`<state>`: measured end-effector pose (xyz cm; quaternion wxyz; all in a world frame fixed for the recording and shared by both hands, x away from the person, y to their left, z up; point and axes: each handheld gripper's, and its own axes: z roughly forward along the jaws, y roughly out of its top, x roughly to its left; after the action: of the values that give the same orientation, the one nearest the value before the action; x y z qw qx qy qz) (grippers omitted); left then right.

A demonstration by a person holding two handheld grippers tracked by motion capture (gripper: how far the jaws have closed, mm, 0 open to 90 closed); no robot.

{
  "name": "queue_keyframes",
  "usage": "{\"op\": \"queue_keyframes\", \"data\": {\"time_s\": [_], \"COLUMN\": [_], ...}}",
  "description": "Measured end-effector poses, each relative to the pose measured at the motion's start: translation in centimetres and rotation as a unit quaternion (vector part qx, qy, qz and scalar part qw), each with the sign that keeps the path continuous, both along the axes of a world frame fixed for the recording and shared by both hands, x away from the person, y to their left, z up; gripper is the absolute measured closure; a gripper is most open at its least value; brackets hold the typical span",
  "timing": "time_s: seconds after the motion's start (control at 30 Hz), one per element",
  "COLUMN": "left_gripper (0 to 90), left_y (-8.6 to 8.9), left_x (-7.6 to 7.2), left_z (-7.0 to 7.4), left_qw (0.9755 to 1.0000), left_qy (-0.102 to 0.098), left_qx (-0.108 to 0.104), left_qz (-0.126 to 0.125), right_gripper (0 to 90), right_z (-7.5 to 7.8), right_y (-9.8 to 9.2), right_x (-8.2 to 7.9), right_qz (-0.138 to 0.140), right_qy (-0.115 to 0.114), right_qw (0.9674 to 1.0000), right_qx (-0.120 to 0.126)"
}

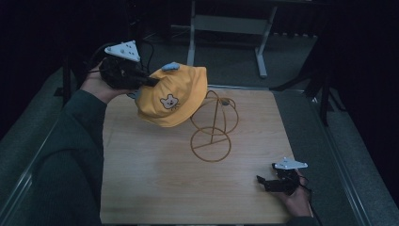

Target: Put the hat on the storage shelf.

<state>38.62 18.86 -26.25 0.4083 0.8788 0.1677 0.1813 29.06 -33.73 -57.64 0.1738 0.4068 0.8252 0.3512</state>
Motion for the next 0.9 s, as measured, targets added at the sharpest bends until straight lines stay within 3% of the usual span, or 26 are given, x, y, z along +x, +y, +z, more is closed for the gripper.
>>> {"op": "queue_keyframes", "data": {"time_s": [0.9], "left_gripper": [83.1], "left_y": [-1.7], "left_x": [0.1], "left_z": [-0.3], "left_qw": [0.9996], "left_qy": [0.002], "left_qx": [-0.008], "left_qz": [-0.027], "right_gripper": [11.7], "right_z": [0.0], "right_y": [0.0], "right_x": [0.0], "right_qz": [0.000], "right_qy": [0.000], "right_qw": [1.0000], "right_qx": [0.000]}}
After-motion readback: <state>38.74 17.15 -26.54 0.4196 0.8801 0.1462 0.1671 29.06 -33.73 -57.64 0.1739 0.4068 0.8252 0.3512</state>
